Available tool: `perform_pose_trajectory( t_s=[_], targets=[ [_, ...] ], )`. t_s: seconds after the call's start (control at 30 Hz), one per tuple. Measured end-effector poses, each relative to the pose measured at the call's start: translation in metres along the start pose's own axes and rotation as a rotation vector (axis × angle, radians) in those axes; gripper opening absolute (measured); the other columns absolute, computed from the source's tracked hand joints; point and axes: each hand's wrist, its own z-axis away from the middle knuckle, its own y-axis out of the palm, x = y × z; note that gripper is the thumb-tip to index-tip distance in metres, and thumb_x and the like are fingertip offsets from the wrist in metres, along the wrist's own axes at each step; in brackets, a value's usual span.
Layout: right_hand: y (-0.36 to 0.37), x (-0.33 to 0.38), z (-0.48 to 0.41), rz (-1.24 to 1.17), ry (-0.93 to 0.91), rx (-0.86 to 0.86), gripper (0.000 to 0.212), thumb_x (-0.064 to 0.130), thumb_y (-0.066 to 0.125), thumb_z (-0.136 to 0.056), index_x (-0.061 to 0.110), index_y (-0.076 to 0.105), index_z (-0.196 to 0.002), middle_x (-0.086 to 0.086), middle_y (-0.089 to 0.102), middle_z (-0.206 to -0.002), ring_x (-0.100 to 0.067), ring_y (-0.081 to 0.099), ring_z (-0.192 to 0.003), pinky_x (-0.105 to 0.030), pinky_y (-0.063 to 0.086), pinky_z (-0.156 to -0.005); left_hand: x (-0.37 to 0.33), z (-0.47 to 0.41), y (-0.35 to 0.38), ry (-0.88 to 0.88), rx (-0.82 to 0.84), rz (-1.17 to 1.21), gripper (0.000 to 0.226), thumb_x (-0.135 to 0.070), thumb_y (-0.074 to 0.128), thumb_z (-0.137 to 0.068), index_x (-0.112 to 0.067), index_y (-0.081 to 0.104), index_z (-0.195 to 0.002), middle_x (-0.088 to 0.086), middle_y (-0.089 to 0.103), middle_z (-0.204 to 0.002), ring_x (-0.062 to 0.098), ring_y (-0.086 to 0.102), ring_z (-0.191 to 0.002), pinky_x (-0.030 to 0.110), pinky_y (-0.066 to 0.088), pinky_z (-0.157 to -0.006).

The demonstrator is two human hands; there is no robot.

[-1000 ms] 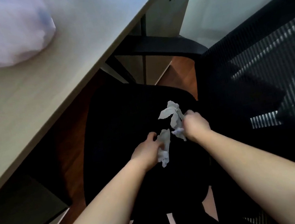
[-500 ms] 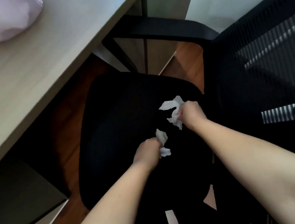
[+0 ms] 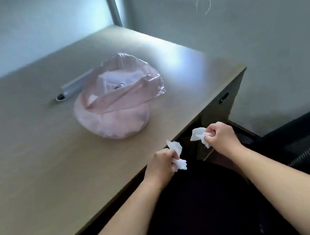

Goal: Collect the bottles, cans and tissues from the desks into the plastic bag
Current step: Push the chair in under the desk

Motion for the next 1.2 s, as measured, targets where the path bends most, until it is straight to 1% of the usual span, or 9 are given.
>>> perform_pose_trajectory(
  t_s=[0.17,0.3,0.37,0.47,0.53,0.6,0.67,1.0,1.2],
  targets=[
    [-0.033,0.117,-0.036,-0.123,-0.208,-0.258,0.013,0.011,0.065,-0.078,0.007,0.070,-0.089,-0.012,0.065,-0.088,-0.026,0.057,-0.080,-0.018,0.028,-0.066,0.001,-0.034,-0.123,0.066,-0.436,-0.011,0.019,-0.008,0.063,-0.073,-0.019,0.071,-0.086,0.000,0.071,-0.088,0.021,0.062,-0.085,0.029,0.046,-0.074],
    [-0.038,0.193,-0.052,-0.303,-0.342,-0.412,0.009,0.009,0.068,-0.074,0.007,0.069,-0.083,-0.002,0.057,-0.079,-0.017,0.049,-0.073,-0.014,0.028,-0.064,0.010,-0.059,-0.190,0.117,-0.713,0.074,0.015,0.001,0.062,-0.070,-0.011,0.066,-0.078,0.004,0.064,-0.078,0.018,0.054,-0.066,0.021,0.037,-0.063],
    [-0.030,0.221,-0.059,-0.349,-0.372,-0.439,0.009,0.006,0.067,-0.073,0.007,0.069,-0.081,-0.004,0.058,-0.080,-0.016,0.048,-0.073,-0.013,0.028,-0.065,0.019,-0.071,-0.209,0.118,-0.778,0.049,0.012,0.001,0.060,-0.070,-0.010,0.063,-0.075,0.005,0.063,-0.076,0.019,0.054,-0.065,0.024,0.038,-0.062],
    [-0.007,0.243,-0.069,-0.342,-0.372,-0.406,0.012,0.002,0.062,-0.074,0.007,0.069,-0.082,-0.011,0.063,-0.084,-0.022,0.054,-0.075,-0.014,0.028,-0.064,0.032,-0.085,-0.214,0.086,-0.712,-0.039,0.012,-0.001,0.059,-0.072,-0.009,0.064,-0.079,0.008,0.065,-0.081,0.027,0.060,-0.073,0.031,0.044,-0.064],
    [0.012,0.248,-0.076,-0.245,-0.377,-0.287,0.017,0.007,0.061,-0.077,0.010,0.070,-0.091,-0.011,0.068,-0.095,-0.027,0.062,-0.088,-0.015,0.031,-0.068,0.039,-0.091,-0.212,0.032,-0.551,-0.108,0.020,-0.001,0.055,-0.076,-0.010,0.066,-0.091,0.011,0.067,-0.098,0.030,0.062,-0.088,0.031,0.046,-0.074],
    [0.026,0.247,-0.077,-0.064,-0.345,-0.079,0.031,0.018,0.060,-0.081,0.021,0.067,-0.112,-0.004,0.067,-0.116,-0.024,0.061,-0.107,-0.020,0.039,-0.084,0.044,-0.095,-0.208,-0.065,-0.281,-0.217,0.032,-0.004,0.052,-0.082,-0.011,0.063,-0.111,0.011,0.061,-0.119,0.031,0.059,-0.104,0.031,0.046,-0.086],
    [0.030,0.244,-0.074,0.104,-0.320,-0.027,0.041,0.026,0.057,-0.084,0.033,0.060,-0.124,0.003,0.062,-0.129,-0.022,0.054,-0.120,-0.029,0.035,-0.104,0.045,-0.093,-0.205,-0.112,-0.131,-0.268,0.041,-0.006,0.050,-0.085,-0.012,0.057,-0.125,0.011,0.056,-0.129,0.030,0.057,-0.113,0.031,0.045,-0.092],
    [-0.009,0.226,-0.045,0.052,-0.389,-0.155,0.038,0.006,0.044,-0.087,0.024,0.067,-0.110,-0.005,0.061,-0.125,-0.026,0.051,-0.117,-0.035,0.038,-0.103,0.021,-0.060,-0.210,-0.046,-0.208,-0.272,0.034,-0.012,0.053,-0.085,-0.007,0.062,-0.117,0.015,0.060,-0.123,0.031,0.060,-0.106,0.030,0.047,-0.086],
    [-0.063,0.202,-0.002,0.046,-0.383,-0.156,0.031,0.009,0.049,-0.086,0.022,0.069,-0.106,-0.005,0.063,-0.115,-0.023,0.058,-0.106,-0.024,0.039,-0.084,-0.023,-0.021,-0.215,0.030,-0.281,-0.303,0.027,-0.017,0.055,-0.085,-0.013,0.065,-0.109,0.007,0.060,-0.119,0.027,0.057,-0.110,0.029,0.046,-0.083]
  ],
)
